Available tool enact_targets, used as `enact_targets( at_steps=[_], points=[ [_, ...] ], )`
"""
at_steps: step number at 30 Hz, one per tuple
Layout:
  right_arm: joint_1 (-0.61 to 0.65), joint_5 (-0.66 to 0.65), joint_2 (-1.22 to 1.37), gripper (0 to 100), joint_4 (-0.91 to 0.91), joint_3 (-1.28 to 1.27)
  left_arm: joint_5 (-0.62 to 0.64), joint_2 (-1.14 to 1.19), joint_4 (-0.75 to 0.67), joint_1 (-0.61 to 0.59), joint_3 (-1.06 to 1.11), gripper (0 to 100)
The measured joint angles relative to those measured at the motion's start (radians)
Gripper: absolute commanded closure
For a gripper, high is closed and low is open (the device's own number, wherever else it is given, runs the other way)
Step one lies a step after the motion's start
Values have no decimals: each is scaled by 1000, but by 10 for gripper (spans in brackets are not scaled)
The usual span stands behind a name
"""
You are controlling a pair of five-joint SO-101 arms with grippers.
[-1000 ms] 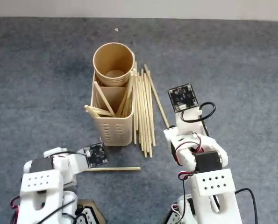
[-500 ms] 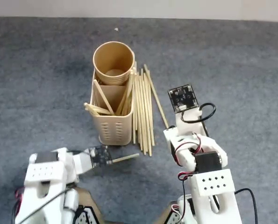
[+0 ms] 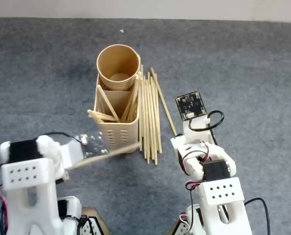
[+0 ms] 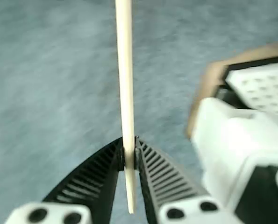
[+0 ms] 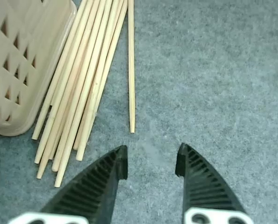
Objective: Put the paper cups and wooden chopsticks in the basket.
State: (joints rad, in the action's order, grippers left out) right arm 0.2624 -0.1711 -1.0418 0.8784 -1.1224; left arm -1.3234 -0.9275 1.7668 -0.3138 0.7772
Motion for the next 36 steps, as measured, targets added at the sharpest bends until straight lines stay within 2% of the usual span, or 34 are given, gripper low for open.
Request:
enact_targets(
  at_steps=[6,12,16,20,23,28,32,34,36],
  points=[
    [0,0,0,821,0,0,0,-178,14,-25,-91,996],
    [0,0,0,821,-6,0,0,-348,17,15,-135,996],
    [0,0,0,821,-6,0,5,-425,20,114,-235,996],
    [0,0,0,821,-6,-3,86,-443,2,219,-390,995],
    [0,0,0,821,-6,-3,279,-439,-112,242,-450,995],
    [0,0,0,821,-6,-23,763,-333,-381,273,-465,995],
    [0,0,0,821,-60,-81,1108,-215,-543,407,-465,995],
    [0,0,0,821,-77,-95,1226,-158,-598,502,-465,995],
    [0,0,0,821,-84,-98,1292,-103,-646,589,-465,995]
  ],
)
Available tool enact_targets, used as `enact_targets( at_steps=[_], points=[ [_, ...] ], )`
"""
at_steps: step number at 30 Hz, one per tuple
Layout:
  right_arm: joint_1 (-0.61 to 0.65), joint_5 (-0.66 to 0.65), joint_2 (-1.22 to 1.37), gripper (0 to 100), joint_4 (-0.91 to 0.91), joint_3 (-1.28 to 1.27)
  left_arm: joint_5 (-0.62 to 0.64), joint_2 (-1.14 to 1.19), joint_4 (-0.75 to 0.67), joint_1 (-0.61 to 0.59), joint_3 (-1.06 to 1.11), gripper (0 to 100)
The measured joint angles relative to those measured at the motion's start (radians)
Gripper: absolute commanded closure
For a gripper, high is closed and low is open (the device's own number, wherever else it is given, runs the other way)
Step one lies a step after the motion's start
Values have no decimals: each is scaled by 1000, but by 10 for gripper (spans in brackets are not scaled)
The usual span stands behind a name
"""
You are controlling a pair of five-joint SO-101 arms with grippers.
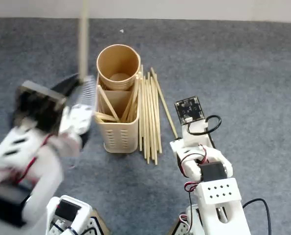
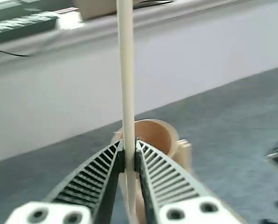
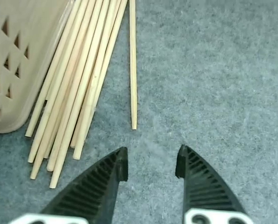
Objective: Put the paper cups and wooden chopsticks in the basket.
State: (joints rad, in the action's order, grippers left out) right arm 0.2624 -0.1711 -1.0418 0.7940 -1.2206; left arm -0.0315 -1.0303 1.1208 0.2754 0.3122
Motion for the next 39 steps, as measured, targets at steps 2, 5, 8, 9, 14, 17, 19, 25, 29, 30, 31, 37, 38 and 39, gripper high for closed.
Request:
enact_targets(
  at_steps=[2,5,8,9,14,17,19,25,29,30,31,37,38,39],
  points=[
    [0,0,0,821,0,0,21,58,-51,68,0,995],
    [0,0,0,821,0,0,29,150,-81,91,0,994],
    [0,0,0,821,0,0,29,262,-95,78,2,994],
    [0,0,0,821,0,0,29,295,-103,69,2,994],
    [0,0,0,821,0,0,29,385,-195,11,68,980],
    [0,2,0,821,0,0,29,385,-209,-3,97,868],
    [0,2,0,821,0,0,29,387,-210,2,110,808],
    [0,2,0,821,0,0,38,336,-221,-5,150,822],
    [0,2,0,821,0,0,35,227,-219,-2,157,823],
    [0,2,0,821,0,0,35,192,-216,-12,157,823],
    [0,2,0,821,0,0,35,158,-209,-29,157,823],
    [0,2,0,821,0,0,29,48,-180,-104,187,825],
    [0,2,0,821,0,0,20,46,-180,-106,204,825],
    [0,2,0,821,0,0,15,44,-180,-107,219,825]
  ],
)
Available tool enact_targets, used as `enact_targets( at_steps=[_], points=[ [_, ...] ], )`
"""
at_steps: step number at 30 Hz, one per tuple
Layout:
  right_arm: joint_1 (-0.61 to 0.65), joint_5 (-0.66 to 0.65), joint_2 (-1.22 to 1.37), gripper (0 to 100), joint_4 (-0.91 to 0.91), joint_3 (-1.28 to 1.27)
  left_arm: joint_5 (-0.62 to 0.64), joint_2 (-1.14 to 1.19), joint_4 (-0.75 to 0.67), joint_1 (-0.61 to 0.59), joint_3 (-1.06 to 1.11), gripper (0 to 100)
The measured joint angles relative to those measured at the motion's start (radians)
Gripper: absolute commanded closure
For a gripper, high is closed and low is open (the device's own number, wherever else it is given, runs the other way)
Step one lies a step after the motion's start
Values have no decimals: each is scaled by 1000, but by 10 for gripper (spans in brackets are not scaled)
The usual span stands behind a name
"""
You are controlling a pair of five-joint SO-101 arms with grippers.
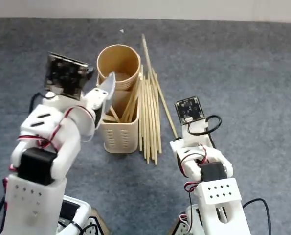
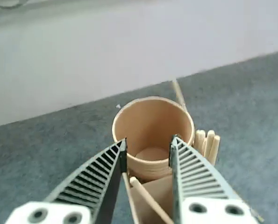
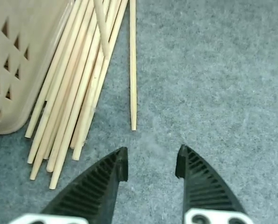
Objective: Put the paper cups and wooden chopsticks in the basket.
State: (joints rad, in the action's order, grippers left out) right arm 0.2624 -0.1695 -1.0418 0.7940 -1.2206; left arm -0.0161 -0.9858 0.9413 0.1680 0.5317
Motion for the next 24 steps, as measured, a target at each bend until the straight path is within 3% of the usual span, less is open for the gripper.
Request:
enact_targets(
  at_steps=[5,14,19,24],
  points=[
    [0,0,0,821,0,0,-2,-6,0,-81,2,822],
    [-5,0,23,821,26,57,101,-5,0,-471,-114,821],
    [-5,0,209,821,52,272,175,72,28,-629,44,821],
    [-5,0,563,821,52,522,215,190,-20,-658,292,821]
  ],
)
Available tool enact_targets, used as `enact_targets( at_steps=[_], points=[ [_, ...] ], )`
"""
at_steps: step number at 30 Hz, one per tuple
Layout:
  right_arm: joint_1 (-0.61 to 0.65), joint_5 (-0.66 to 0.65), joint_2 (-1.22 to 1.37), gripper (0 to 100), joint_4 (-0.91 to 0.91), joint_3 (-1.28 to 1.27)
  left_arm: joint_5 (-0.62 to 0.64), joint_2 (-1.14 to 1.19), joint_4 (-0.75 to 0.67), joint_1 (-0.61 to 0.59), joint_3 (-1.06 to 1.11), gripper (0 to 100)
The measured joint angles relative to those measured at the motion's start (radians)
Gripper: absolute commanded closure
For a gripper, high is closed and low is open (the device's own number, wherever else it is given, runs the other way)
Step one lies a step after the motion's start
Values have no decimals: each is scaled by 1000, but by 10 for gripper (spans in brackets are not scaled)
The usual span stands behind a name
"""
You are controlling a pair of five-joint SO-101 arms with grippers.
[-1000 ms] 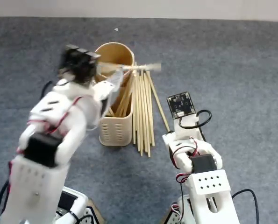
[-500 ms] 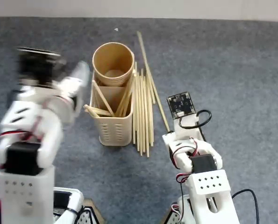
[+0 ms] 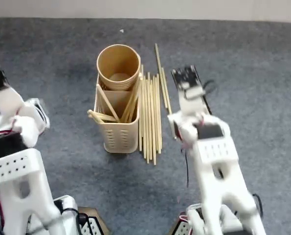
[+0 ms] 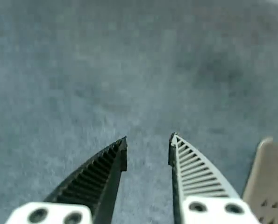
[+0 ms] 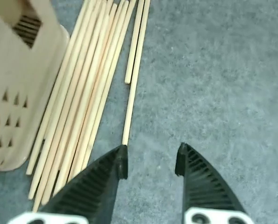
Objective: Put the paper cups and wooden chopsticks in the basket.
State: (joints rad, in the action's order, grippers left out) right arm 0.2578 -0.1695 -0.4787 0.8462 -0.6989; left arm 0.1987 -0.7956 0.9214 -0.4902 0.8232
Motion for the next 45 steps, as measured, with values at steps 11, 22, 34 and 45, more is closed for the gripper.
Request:
enact_targets(
  at_steps=[11,22,34,45],
  points=[
    [-2,0,694,821,-190,377,5,129,-267,-6,198,822],
    [-2,52,766,821,-359,393,3,137,-299,34,204,822],
    [81,52,761,821,-359,400,3,137,-299,34,219,823],
    [57,6,927,868,-325,532,3,137,-299,34,219,822]
  ],
)
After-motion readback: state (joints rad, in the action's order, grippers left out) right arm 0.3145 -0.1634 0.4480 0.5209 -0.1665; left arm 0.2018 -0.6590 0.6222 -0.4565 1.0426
